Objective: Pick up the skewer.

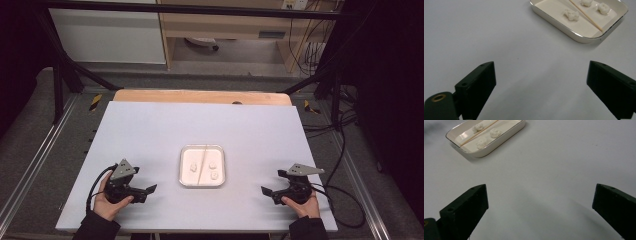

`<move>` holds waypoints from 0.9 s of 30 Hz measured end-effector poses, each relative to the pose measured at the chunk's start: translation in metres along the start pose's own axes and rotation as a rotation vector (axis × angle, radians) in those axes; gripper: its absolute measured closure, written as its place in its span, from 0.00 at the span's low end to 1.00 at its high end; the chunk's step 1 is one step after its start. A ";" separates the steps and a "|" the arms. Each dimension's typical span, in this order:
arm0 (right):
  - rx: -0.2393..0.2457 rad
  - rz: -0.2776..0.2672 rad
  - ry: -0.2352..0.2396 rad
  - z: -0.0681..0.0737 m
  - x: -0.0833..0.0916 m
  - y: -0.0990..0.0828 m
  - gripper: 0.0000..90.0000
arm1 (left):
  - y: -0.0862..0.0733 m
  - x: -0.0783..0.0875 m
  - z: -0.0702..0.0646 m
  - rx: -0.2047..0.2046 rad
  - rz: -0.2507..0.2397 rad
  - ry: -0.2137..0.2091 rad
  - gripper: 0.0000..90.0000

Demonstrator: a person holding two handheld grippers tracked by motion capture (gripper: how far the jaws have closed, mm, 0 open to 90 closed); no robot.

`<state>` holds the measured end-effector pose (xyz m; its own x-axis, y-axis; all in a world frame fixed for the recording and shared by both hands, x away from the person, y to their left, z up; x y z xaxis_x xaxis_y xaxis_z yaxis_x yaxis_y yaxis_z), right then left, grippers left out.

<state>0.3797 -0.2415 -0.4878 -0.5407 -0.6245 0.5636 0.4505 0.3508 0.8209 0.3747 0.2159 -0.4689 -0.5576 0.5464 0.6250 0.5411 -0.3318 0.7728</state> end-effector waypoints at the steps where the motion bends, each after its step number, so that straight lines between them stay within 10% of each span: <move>1: -0.003 0.001 0.001 0.000 0.000 0.000 0.01 | 0.000 0.000 0.000 0.000 0.000 0.000 0.12; 27: -0.001 0.012 0.003 0.000 -0.001 -0.001 0.01 | 0.033 -0.024 -0.039 -0.011 0.023 -0.055 0.68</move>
<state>0.3796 -0.2410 -0.4891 -0.5333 -0.6225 0.5728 0.4572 0.3576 0.8143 0.3818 0.1620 -0.4547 -0.5092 0.5803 0.6356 0.5459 -0.3532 0.7598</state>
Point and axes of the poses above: each handheld gripper's, and its own axes: x roughly backward along the jaws, y roughly out of its top, z roughly to its left, the point moved 6 cm from there along -x, roughly forward along the jaws, and after that the axes turned 6 degrees about x, right-handed, at the moved point
